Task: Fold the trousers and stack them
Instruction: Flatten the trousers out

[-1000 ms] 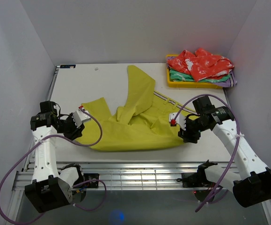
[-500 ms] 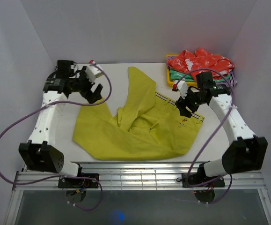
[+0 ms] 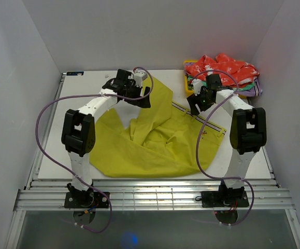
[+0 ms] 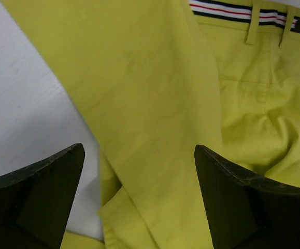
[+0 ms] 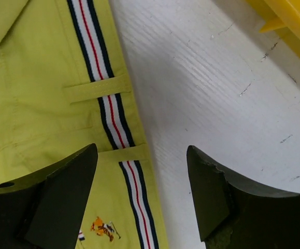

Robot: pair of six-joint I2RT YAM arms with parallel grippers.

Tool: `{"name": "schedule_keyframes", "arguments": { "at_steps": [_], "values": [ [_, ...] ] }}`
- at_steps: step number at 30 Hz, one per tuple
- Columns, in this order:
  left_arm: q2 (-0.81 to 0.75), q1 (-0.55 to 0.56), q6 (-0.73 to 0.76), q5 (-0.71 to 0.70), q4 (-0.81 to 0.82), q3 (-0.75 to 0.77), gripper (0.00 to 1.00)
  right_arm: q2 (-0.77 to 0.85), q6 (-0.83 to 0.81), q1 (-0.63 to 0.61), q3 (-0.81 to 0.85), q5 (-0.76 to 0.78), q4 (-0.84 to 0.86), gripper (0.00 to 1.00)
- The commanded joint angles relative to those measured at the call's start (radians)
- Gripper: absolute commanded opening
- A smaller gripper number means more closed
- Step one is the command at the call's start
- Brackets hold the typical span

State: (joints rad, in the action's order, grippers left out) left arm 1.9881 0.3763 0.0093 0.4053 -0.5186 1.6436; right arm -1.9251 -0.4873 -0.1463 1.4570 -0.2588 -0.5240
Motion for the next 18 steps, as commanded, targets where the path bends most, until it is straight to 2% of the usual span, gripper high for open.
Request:
{"name": "schedule_keyframes", "arguments": {
  "at_steps": [1,6,8,9,10,11,12,14,15,16,18],
  "values": [
    [0.008,0.081,-0.115,0.020,0.138,0.032,0.98,-0.057,0.036,0.005,0.032,0.004,0.088,0.75],
    [0.080,0.157,-0.118,-0.031,0.158,0.053,0.98,-0.077,0.030,0.005,-0.006,-0.053,0.085,0.72],
    [0.103,0.176,-0.111,-0.075,0.149,0.061,0.97,-0.086,0.016,0.005,-0.012,-0.056,0.068,0.57],
    [0.116,0.188,-0.105,-0.123,0.135,0.073,0.93,-0.087,0.009,0.005,-0.018,-0.051,0.062,0.46],
    [0.142,0.190,-0.106,-0.147,0.126,0.082,0.87,-0.084,-0.002,0.011,-0.023,-0.048,0.059,0.26],
    [0.152,0.190,-0.108,-0.166,0.117,0.088,0.79,-0.078,-0.005,0.014,-0.029,-0.040,0.050,0.18],
    [0.158,0.188,-0.106,-0.216,0.102,0.096,0.61,-0.069,-0.008,0.022,-0.037,-0.034,0.047,0.10],
    [0.149,0.184,-0.082,-0.255,0.095,0.097,0.41,-0.023,-0.017,0.060,-0.058,-0.028,0.033,0.08],
    [0.138,0.171,-0.075,-0.269,0.091,0.097,0.12,0.021,-0.025,0.077,-0.070,-0.023,0.033,0.08],
    [0.127,0.164,-0.071,-0.290,0.088,0.096,0.03,0.046,-0.031,0.114,-0.098,-0.019,0.035,0.08],
    [0.088,0.119,-0.069,-0.295,0.075,0.097,0.00,0.119,-0.069,0.161,-0.127,-0.010,0.029,0.08]
  ]
}}
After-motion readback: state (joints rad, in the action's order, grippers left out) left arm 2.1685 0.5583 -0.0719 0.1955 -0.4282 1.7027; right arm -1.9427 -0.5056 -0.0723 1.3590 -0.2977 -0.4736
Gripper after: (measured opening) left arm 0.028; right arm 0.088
